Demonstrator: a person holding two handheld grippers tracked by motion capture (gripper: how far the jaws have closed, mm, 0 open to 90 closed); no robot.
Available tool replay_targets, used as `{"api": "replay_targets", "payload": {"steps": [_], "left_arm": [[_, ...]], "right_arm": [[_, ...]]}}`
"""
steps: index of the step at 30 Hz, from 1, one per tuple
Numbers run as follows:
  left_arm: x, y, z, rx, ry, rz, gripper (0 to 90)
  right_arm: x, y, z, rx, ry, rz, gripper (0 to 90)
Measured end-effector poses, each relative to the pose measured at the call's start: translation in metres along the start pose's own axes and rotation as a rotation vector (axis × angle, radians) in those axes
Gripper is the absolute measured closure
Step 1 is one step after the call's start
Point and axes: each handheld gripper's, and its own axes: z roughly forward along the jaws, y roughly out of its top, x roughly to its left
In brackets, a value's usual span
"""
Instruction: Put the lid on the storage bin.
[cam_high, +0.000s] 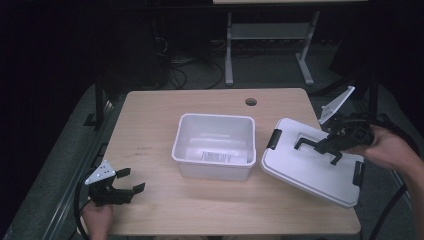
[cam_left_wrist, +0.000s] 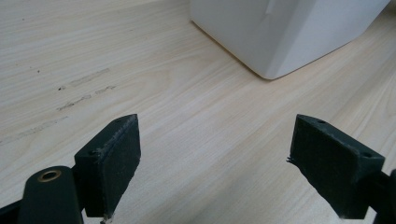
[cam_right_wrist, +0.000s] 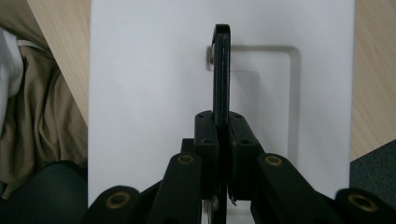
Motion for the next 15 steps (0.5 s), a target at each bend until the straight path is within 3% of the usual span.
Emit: {"api": "replay_targets", "payload": {"steps": [15], "left_arm": [[0.001, 0.000, -0.001, -0.003, 0.001, 0.001, 15.6]], "right_arm": [[0.005, 0.021, -0.023, -0.026, -0.009, -0.026, 84.2]]}}
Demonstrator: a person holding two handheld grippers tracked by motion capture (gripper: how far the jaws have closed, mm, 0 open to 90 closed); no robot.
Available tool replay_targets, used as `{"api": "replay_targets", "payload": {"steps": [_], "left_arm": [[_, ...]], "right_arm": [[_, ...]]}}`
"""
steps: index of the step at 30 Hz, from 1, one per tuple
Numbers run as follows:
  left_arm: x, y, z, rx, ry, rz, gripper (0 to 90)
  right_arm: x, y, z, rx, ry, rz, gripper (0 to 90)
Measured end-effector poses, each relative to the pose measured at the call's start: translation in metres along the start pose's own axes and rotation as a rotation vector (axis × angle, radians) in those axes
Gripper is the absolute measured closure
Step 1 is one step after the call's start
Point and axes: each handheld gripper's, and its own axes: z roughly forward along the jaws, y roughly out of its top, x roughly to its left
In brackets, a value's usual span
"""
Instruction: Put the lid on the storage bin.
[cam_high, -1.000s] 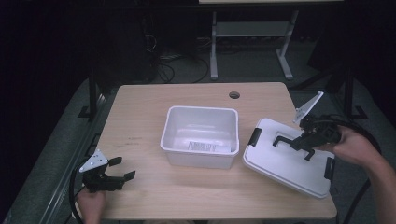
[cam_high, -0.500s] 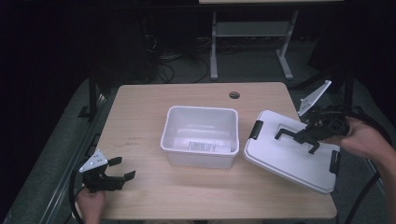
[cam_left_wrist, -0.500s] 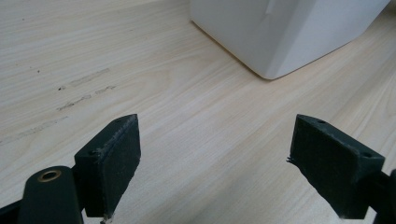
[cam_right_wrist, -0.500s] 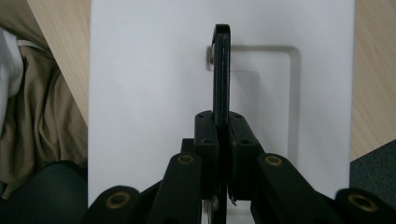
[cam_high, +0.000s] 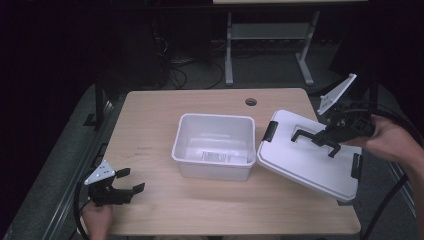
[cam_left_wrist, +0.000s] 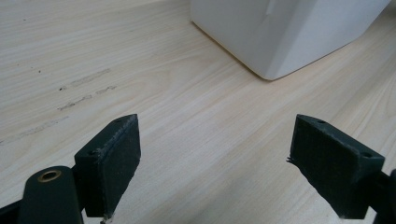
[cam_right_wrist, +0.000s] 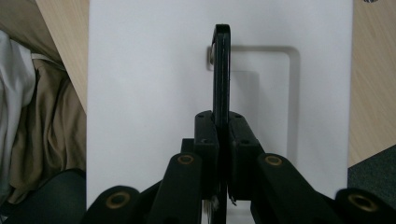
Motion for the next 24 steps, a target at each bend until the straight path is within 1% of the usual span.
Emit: {"api": "replay_targets", "payload": {"steps": [7, 10, 16, 20, 24], "left_arm": [[0.000, 0.000, -0.001, 0.000, 0.002, 0.002, 15.6], [0.000, 0.000, -0.001, -0.005, 0.002, -0.003, 15.6], [0.001, 0.000, -0.001, -0.001, 0.001, 0.002, 15.6], [0.001, 0.000, -0.002, -0.007, 0.004, -0.002, 15.6], [0.002, -0.001, -0.002, -0.006, 0.004, 0.004, 15.6]], "right_arm": [[0.003, 0.017, -0.009, -0.001, -0.010, -0.025, 84.2], [0.005, 0.026, -0.012, 0.004, -0.011, -0.039, 84.2], [0.007, 0.041, -0.013, 0.003, -0.003, -0.061, 84.2], [0.009, 0.052, -0.014, 0.008, -0.005, -0.077, 84.2], [0.010, 0.064, -0.013, 0.008, -0.004, -0.092, 84.2]]}}
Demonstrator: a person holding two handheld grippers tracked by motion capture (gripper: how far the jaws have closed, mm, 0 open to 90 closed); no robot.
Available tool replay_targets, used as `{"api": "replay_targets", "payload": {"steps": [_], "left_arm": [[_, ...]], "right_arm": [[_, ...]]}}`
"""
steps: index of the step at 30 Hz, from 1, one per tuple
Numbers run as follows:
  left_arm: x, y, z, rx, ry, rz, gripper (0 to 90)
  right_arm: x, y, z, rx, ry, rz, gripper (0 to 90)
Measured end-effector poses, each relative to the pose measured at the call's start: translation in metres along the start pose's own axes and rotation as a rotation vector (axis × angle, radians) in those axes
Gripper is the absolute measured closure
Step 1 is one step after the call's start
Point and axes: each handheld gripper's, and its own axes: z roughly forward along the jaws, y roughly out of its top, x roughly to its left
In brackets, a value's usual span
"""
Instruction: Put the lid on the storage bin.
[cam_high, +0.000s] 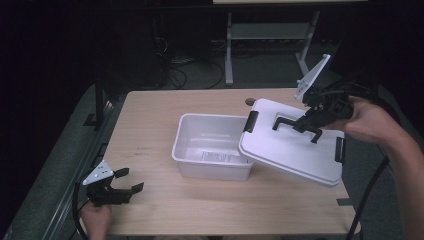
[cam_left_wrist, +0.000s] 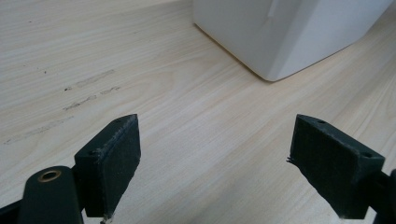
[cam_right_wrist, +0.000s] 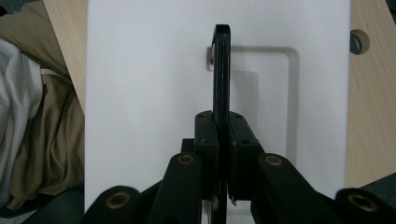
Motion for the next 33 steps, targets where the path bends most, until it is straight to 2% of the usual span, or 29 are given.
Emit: {"api": "replay_targets", "payload": {"steps": [11, 33], "left_arm": [[-0.001, 0.000, 0.000, -0.001, -0.001, -0.001, 15.5], [0.000, -0.001, -0.002, -0.006, 0.004, -0.003, 15.6]], "right_arm": [[0.003, 0.028, 0.015, 0.000, 0.033, -0.042, 84.2], [0.007, 0.070, 0.034, -0.005, 0.056, -0.103, 84.2]]}}
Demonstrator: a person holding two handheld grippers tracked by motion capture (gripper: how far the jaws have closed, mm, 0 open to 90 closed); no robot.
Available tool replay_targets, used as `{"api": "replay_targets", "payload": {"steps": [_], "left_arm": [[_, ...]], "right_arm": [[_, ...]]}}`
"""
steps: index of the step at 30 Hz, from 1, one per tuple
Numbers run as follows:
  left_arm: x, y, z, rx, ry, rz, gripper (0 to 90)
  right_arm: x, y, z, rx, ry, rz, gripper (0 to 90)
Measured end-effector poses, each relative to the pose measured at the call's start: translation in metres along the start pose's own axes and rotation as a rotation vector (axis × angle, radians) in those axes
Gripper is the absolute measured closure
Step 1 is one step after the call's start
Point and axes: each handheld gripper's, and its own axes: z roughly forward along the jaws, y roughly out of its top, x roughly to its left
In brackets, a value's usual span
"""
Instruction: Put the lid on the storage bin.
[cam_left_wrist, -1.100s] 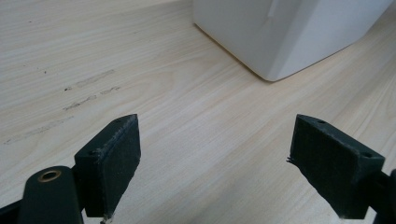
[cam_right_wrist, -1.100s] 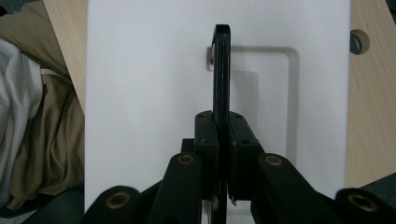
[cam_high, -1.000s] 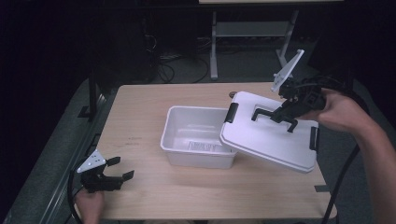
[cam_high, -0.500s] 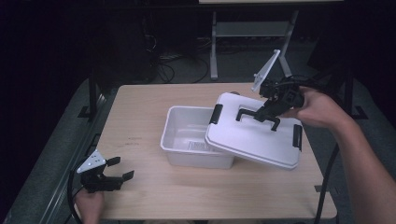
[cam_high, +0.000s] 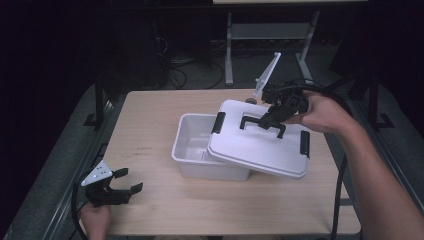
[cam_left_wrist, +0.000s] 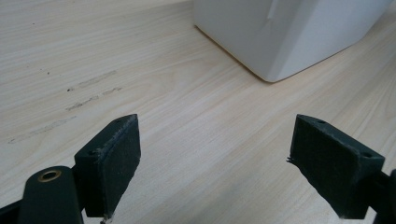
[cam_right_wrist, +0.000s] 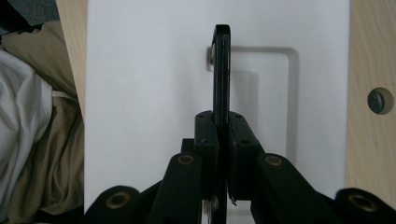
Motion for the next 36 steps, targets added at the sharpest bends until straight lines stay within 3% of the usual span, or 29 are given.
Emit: {"api": "replay_targets", "payload": {"steps": [36], "left_arm": [[0.001, 0.000, -0.001, -0.006, -0.004, -0.002, 15.5]], "right_arm": [[-0.001, 0.059, 0.035, 0.003, 0.022, -0.066, 84.2]]}}
